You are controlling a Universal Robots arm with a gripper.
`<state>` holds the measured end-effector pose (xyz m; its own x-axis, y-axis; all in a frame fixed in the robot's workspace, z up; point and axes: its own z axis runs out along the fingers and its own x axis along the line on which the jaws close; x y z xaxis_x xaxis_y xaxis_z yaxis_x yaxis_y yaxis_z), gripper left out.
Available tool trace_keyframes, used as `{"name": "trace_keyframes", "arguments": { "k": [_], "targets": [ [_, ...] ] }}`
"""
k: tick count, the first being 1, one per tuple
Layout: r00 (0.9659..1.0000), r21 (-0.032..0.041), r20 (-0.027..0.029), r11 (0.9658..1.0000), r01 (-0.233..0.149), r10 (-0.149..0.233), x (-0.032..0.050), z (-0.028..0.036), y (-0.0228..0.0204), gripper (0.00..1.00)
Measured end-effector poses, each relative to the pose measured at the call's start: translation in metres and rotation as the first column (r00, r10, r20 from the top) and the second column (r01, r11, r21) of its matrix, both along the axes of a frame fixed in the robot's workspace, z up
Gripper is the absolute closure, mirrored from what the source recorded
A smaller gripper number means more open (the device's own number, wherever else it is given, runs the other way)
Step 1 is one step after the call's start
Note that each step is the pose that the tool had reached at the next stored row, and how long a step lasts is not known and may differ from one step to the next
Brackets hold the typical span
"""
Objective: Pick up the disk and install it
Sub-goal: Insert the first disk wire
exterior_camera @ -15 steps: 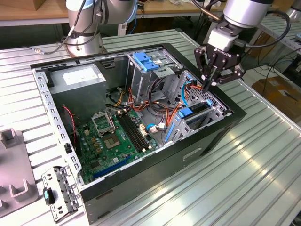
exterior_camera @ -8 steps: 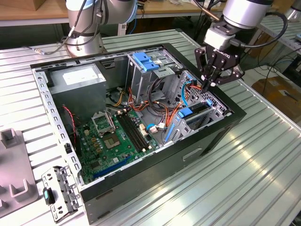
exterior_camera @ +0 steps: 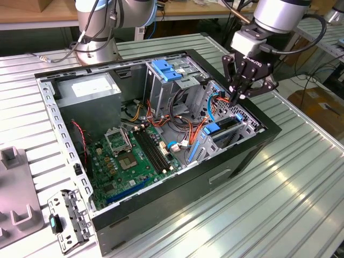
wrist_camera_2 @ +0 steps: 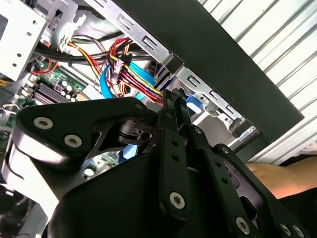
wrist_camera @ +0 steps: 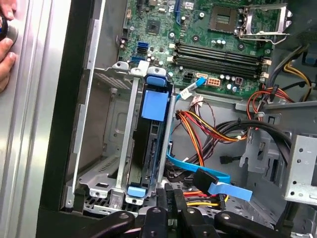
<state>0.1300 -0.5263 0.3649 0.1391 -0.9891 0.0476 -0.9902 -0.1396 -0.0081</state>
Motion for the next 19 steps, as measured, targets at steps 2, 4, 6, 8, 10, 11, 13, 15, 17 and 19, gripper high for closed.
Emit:
{"name": "trace_keyframes", "arguments": {
  "k": [2,4,6,8,10,11,13,15,17,19],
  "targets": [
    [0.9997,-0.0001,0.0001,0.9997,0.024,-0.024,0.0001,-0.0001,0.0000,0.83],
    [0.9997,0.0000,0.0000,0.9997,0.025,-0.025,0.0001,-0.0001,0.0000,0.83],
    [0.9997,0.0001,0.0000,0.9997,0.025,-0.025,0.0001,-0.0002,0.0000,0.83],
    [0.9997,0.0000,0.0000,0.9997,0.025,-0.025,0.0001,-0.0002,0.0000,0.83],
    [0.9997,0.0001,0.0000,0.9997,0.025,-0.025,0.0001,-0.0002,0.0000,0.83],
    [0.9997,0.0000,0.0000,0.9997,0.025,-0.025,0.0001,-0.0002,0.0000,0.83],
    [0.9997,0.0002,0.0000,0.9997,0.025,-0.025,0.0001,-0.0003,-0.0004,0.83],
    [0.9997,0.0001,0.0000,0.9997,0.025,-0.025,0.0001,-0.0002,-0.0025,0.83],
    [0.9997,0.0000,0.0000,0.9997,0.025,-0.025,0.0001,-0.0002,-0.0027,0.83],
    [0.9997,0.0000,0.0000,0.9997,0.025,-0.025,0.0001,-0.0002,-0.0028,0.83]
  ]
}}
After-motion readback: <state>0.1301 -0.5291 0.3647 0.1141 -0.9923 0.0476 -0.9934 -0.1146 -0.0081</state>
